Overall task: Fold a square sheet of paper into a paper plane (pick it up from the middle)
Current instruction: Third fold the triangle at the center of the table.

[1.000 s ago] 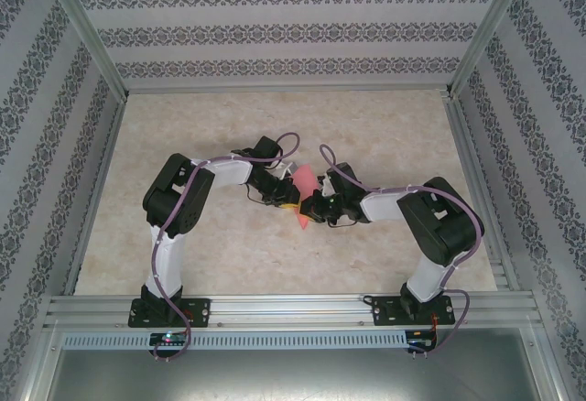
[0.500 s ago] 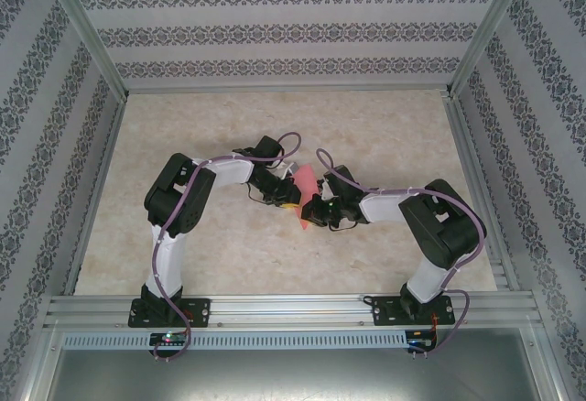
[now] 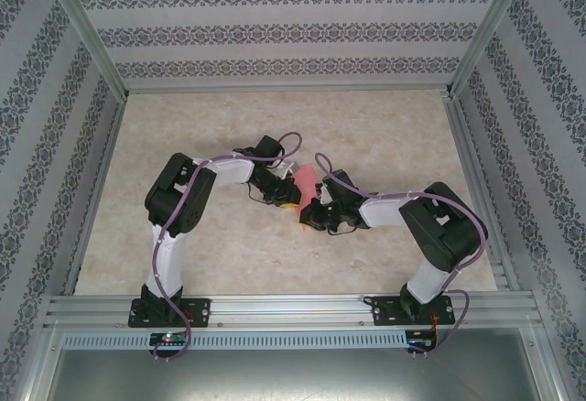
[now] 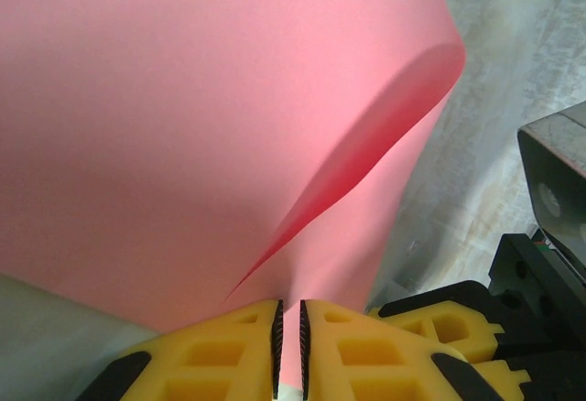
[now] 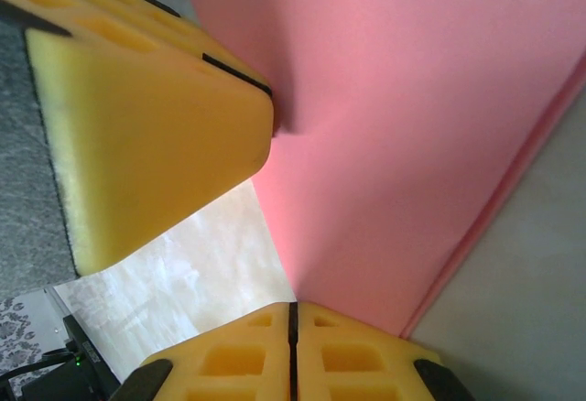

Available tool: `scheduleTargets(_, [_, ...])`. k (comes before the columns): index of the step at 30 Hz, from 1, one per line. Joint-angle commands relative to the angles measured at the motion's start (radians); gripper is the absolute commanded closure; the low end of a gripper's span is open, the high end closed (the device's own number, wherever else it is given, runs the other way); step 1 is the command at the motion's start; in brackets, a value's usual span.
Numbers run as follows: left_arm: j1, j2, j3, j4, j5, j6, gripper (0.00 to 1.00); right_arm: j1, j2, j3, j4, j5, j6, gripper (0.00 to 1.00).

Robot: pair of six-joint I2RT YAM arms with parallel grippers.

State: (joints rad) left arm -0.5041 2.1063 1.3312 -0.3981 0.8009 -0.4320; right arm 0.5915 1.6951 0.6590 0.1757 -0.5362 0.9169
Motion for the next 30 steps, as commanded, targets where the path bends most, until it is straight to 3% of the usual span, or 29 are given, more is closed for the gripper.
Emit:
scheduleTargets(1, [-0.025,0.078,-0.011,-0.051,-0.107,0.030,0.81,0.016,-0.006,-0.025,-0.088,0.026,-0.023,0.91])
scheduleTargets(17, [-0.026,0.088,0.015,-0.077,-0.118,0.042,0.81,0.034,-0.102,-0.011,-0.307,0.087,-0.105,0.91])
scheduleTargets(24, [-0.027,0.081,0.015,-0.079,-0.118,0.043,0.81,-0.071,-0.225,-0.012,-0.152,0.044,-0.038,0.92])
scheduleTargets(30, [-0.034,0.080,0.020,-0.079,-0.120,0.042,0.81,-0.147,-0.174,0.050,-0.088,0.060,-0.018,0.92])
